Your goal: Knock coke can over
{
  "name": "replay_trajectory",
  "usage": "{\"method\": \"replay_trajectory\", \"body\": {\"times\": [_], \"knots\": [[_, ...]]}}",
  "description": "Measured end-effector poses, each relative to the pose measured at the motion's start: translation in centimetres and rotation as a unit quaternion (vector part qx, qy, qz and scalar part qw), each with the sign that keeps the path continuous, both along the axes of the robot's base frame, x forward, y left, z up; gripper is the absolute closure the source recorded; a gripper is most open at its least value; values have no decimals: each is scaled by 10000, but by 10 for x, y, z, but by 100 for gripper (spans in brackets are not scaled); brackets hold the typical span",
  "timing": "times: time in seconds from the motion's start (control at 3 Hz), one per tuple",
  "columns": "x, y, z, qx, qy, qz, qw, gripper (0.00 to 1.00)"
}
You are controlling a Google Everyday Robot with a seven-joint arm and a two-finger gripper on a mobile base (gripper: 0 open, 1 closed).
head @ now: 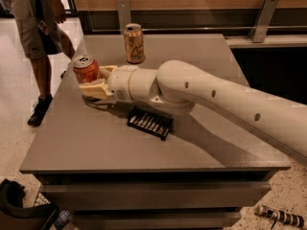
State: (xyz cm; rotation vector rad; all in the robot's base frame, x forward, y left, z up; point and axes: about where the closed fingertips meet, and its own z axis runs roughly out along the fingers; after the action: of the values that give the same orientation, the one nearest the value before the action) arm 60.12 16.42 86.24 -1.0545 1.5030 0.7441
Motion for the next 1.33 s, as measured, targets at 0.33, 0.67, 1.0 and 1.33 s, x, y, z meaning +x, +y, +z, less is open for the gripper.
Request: {"method": "replay_trajectory", "body": {"times": [0.33, 0.67, 1.0, 1.33], "knots": [[1, -2, 7, -434, 161, 186, 9988, 100], [0, -4, 13, -908, 359, 410, 9944, 100], [-1, 1, 33, -1606, 460, 708, 9834, 100], [-9, -9, 38, -2592, 816, 936, 9578, 100]]}}
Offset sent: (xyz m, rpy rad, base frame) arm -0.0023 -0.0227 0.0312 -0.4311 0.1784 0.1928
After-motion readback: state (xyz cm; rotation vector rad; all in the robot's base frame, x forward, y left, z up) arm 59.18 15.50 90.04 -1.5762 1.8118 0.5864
